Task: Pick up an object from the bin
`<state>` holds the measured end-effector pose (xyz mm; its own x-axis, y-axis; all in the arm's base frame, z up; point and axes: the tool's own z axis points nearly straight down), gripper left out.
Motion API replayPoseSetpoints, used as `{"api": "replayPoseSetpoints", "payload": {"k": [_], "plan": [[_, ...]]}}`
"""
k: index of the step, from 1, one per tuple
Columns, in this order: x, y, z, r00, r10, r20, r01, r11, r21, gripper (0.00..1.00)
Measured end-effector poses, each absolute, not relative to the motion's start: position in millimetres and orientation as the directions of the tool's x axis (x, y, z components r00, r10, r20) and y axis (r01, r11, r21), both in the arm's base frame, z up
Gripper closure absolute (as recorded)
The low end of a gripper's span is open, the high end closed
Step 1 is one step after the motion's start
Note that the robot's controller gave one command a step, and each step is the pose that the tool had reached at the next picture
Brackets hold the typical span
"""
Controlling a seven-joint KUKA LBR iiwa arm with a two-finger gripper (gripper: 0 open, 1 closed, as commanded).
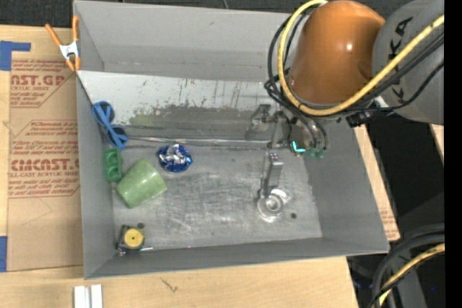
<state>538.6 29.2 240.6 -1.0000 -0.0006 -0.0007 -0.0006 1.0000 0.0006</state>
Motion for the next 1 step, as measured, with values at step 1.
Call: {"api": "replayPoseSetpoints", "payload": {"k": [1], "plan": [[490.3, -22.3, 178.3, -0.994, -0.11, 0.007, -0.11, 0.994, 0.0, 0.0]]}}
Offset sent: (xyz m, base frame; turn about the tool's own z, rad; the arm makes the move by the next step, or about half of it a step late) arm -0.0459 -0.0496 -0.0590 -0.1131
